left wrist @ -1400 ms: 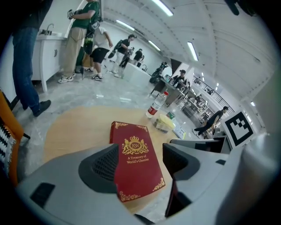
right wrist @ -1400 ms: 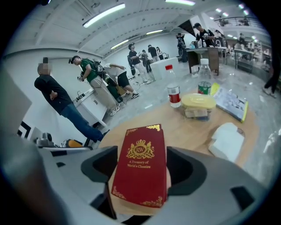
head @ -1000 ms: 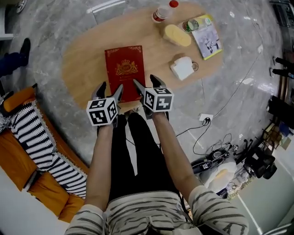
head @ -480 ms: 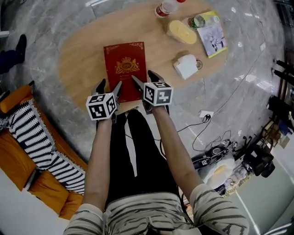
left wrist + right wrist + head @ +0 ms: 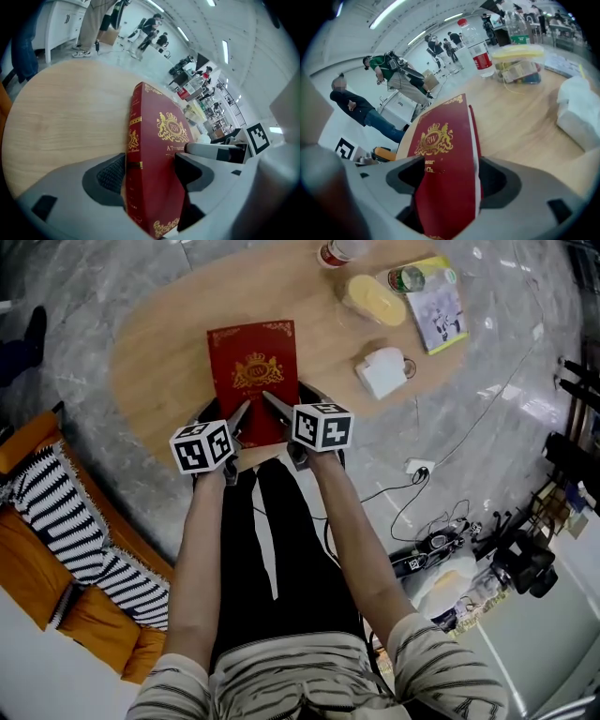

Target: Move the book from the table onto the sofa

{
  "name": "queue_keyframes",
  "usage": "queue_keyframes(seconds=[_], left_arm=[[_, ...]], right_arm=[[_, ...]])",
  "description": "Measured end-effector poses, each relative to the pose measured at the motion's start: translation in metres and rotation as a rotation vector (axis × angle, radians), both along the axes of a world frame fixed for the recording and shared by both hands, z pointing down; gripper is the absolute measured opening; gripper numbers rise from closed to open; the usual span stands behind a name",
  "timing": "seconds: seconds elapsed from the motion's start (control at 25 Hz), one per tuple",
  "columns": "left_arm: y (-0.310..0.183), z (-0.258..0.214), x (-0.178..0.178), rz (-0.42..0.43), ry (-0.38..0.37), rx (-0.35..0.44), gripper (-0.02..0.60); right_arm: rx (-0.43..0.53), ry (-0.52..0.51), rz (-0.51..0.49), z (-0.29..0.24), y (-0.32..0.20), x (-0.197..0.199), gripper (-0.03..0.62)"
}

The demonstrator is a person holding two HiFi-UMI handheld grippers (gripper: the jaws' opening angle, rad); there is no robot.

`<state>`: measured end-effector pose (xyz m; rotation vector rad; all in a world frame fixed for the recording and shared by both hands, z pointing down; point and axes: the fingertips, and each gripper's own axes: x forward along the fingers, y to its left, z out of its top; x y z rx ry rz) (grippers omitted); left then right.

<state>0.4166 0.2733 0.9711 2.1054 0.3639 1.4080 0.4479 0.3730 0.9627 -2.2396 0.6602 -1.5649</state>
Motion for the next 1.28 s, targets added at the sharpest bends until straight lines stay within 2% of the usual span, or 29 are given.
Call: queue_keyframes(seconds=[0.32, 0.84, 1.28], left_arm=[[0.005, 0.004, 0.002, -0.005, -0.006, -0.056, 0.316], [0.005, 0.006, 0.0, 0.01, -0.043, -0.021, 0.319], [0.007, -0.013, -0.016, -0.036, -0.038, -0.042, 0.319]], right_arm=[[0.035, -0.036, 0.013, 0.011, 0.001, -0.003, 0.351], [0.011, -0.037, 0.013, 0.012, 0.0, -0.004, 0.351], [0.006, -0.006, 0.003, -0.008, 0.004, -0.016, 0.351]])
